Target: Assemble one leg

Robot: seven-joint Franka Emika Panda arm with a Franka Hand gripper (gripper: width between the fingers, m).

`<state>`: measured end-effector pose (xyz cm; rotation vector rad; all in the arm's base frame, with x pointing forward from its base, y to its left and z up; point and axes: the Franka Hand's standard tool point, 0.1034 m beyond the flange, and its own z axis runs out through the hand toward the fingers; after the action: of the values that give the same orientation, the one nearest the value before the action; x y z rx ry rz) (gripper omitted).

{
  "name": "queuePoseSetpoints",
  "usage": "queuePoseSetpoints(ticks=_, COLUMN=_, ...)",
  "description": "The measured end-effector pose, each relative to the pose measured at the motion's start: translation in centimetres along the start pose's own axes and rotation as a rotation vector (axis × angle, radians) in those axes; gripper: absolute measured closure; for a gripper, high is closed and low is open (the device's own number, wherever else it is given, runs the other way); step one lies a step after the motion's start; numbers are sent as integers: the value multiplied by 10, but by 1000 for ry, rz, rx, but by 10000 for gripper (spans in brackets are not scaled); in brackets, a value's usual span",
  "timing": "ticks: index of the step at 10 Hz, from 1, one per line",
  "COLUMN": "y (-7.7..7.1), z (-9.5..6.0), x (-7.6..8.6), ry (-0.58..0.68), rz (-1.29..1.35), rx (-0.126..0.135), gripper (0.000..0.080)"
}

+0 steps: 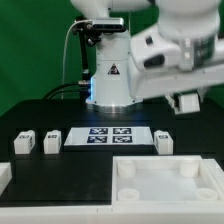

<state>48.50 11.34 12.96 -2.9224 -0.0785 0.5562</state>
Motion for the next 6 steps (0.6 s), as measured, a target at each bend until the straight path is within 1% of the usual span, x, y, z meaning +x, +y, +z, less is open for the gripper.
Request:
queuePoseSetpoints(ticks=2, y=4, z=3, x=3, ry=183, rz=-2, rx=-23, gripper=508)
queuePoseSetpoints(ticks=3, y=4, z=5, x=11, ry=294, rz=-9, rx=-33, gripper=508)
queuePoseSetpoints(ticks=4, y=4, z=13, x=20, ry=418, rz=-23, rx=-43, gripper=508)
queuePoseSetpoints(ticks=5, y=7, z=6, x=26, ry=472, rz=-43, rx=-51, gripper=508)
queuePoseSetpoints(ticks=6, y=9, z=-21, x=43, ry=591, rz=-54, rx=-57, gripper=508)
